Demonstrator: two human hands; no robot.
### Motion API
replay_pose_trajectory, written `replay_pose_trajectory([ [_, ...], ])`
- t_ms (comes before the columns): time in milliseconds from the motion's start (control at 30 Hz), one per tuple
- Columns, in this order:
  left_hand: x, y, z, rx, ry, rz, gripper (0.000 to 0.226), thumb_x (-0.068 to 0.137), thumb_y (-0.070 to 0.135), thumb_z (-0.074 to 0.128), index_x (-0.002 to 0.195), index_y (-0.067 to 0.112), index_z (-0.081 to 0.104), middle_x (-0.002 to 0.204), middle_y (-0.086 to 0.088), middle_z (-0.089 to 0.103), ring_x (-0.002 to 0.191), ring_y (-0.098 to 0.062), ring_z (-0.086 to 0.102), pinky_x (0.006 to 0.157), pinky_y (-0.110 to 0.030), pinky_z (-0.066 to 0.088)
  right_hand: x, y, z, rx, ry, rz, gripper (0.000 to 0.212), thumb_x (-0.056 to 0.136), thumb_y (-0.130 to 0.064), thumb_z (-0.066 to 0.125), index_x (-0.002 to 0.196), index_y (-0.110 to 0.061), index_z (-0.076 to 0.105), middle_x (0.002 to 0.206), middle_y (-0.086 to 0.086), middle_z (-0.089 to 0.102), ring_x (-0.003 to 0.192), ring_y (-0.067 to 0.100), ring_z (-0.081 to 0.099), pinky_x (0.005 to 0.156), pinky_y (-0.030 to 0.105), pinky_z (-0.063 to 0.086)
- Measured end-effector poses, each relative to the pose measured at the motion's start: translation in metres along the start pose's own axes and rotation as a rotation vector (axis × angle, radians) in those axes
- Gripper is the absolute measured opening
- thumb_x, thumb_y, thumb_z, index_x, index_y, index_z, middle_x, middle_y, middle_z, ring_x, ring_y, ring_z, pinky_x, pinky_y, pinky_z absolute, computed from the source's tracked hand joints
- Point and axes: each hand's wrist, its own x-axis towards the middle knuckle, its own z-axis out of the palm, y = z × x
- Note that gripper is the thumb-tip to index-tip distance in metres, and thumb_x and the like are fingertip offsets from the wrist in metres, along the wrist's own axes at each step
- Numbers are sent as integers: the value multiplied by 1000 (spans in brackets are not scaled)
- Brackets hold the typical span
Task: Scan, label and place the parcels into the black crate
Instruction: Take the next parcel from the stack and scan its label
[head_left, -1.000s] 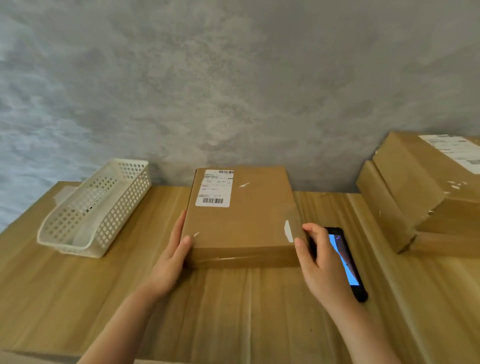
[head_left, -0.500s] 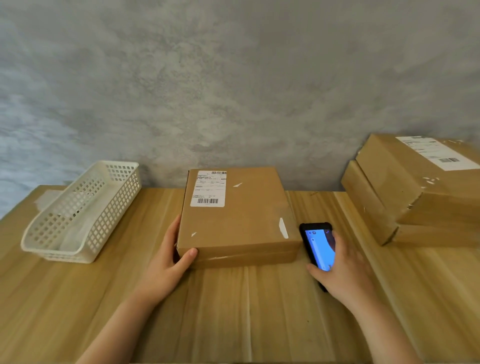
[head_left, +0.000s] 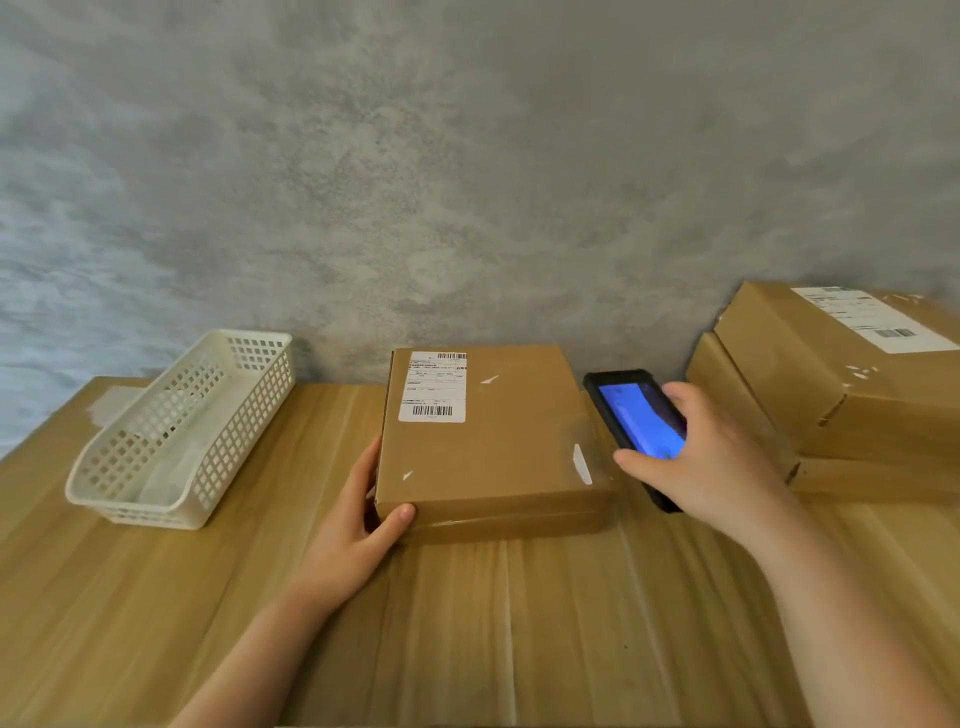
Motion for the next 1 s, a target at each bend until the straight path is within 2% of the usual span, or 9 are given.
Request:
replay_pose_trajectory([
  [167,0,-2,-2,-33,-10,14,88,81,55,62,155,33,20,143,39,40,134,12,39,97,-1,34,-7,-62,-20,-38,-217,-85,83,68,-62,74,139,-38,39,123,-15,52,109,14,56,88,33,48],
  [267,-1,-3,-2,-40,-25,24,88,81,56,62,155,33,20,144,37,41,135,9,40,98,-3,35,-12,-82,-20,-109,-273,-127,87,64,-68,73,140,-41,38,128,-14,55,107,12,56,87,30,46],
  [433,-1,-5,-3,-39,-38,25,83,86,48,62,155,31,19,144,38,40,135,9,39,98,-2,34,-20,-91,-16,-160,-369,-154,90,59,-75,69,137,-42,36,127,-14,55,105,10,59,90,34,52],
  [533,-1,-6,-3,-28,-29,28,79,89,38,61,155,31,19,142,41,39,134,12,39,96,-1,34,-21,-93,-15,-182,-386,-153,90,59,-75,69,135,-40,38,126,-14,55,104,10,58,90,34,52],
  [767,0,-6,-3,-38,-27,25,78,89,36,61,154,32,19,139,46,39,132,15,39,95,-1,35,-22,-94,-18,-199,-414,-153,84,60,-73,70,129,-37,41,120,-15,55,103,8,58,90,35,53],
  [900,0,-8,-5,-55,-24,25,85,84,52,62,155,31,21,142,38,42,134,10,41,99,-8,40,-23,-93,-15,-198,-449,-153,82,58,-75,70,127,-37,43,119,-16,57,105,8,58,91,35,52],
  [1000,0,-10,-6,-65,-28,32,86,83,55,62,155,31,22,145,33,42,137,6,40,101,-10,41,-25,-92,-13,-194,-454,-152,82,59,-75,70,127,-38,43,120,-15,56,105,8,58,91,36,52],
])
